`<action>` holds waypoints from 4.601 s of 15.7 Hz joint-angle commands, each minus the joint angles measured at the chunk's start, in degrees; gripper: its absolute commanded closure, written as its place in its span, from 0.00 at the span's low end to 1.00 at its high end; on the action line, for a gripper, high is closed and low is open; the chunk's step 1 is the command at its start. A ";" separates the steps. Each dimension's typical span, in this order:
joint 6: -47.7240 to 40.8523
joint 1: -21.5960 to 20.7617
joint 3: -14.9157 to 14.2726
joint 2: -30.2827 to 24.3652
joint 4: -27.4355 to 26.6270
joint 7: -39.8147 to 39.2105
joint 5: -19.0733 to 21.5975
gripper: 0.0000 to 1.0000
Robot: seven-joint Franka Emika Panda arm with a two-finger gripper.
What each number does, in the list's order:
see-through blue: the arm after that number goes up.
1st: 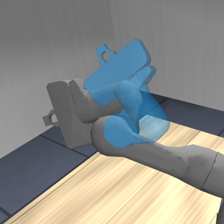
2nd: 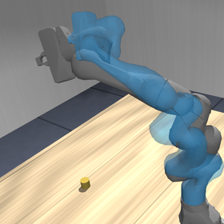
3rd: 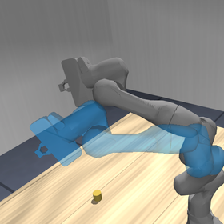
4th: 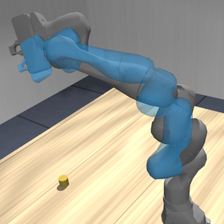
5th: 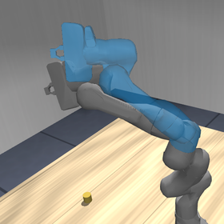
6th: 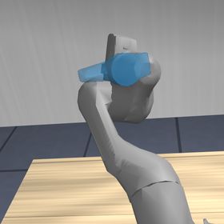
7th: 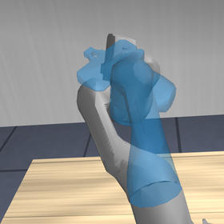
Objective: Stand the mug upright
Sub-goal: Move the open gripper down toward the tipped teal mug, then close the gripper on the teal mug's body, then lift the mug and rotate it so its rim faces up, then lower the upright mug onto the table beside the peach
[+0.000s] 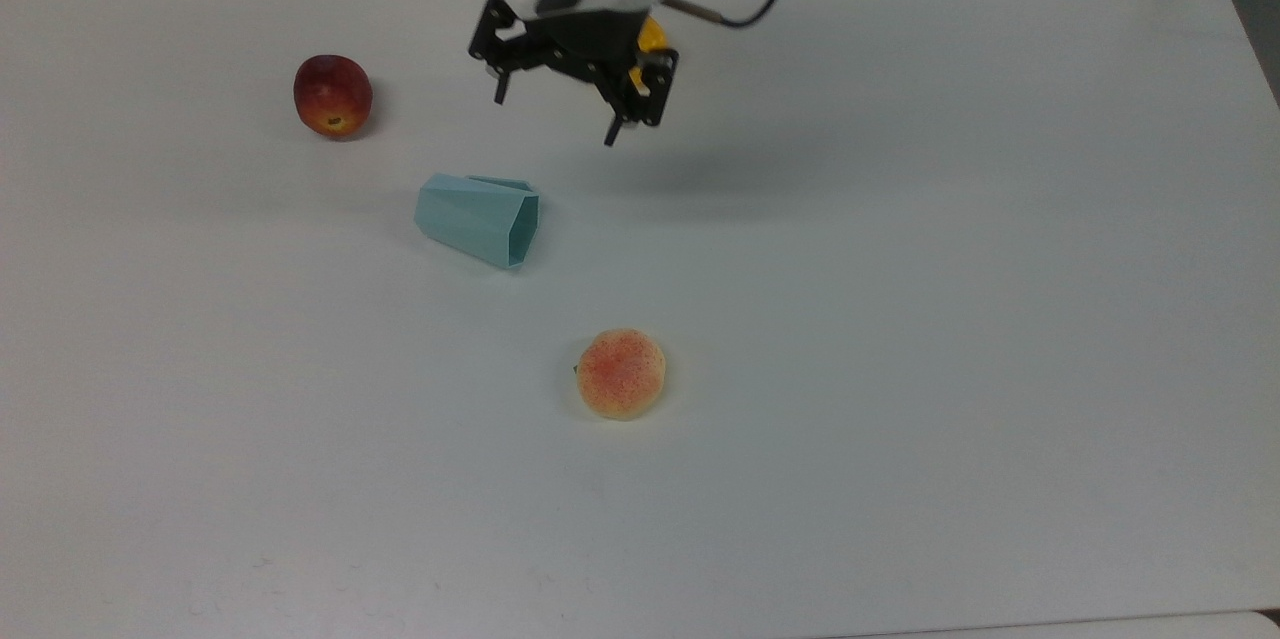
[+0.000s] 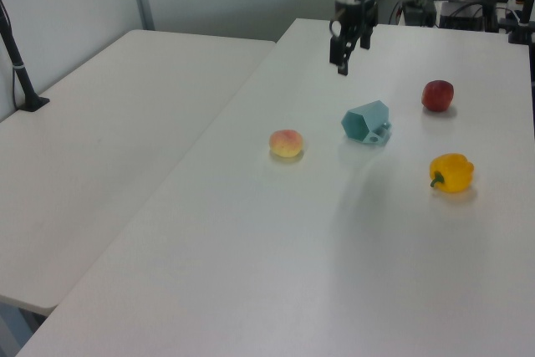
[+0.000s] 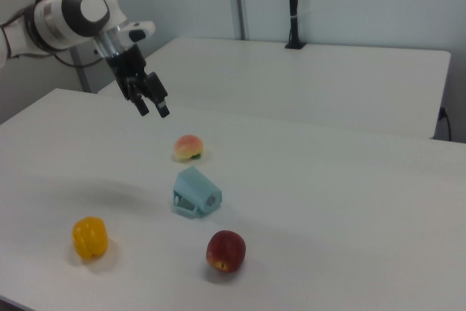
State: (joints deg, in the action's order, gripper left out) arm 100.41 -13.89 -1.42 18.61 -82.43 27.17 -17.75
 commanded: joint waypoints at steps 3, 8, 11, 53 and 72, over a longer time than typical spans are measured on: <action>0.40 -3.95 -0.60 8.36 1.57 10.87 -9.05 0.00; 0.92 -3.95 -0.60 11.79 0.43 13.43 -13.35 0.00; 2.42 -3.52 -0.60 12.06 -2.37 13.70 -15.92 0.00; 6.81 11.07 -0.95 -15.44 -16.87 -38.30 26.97 1.00; 33.08 9.23 -0.69 -1.22 -25.68 -47.65 23.72 1.00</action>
State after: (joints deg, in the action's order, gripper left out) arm 130.27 -4.04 -2.01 15.85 -108.14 -19.71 6.65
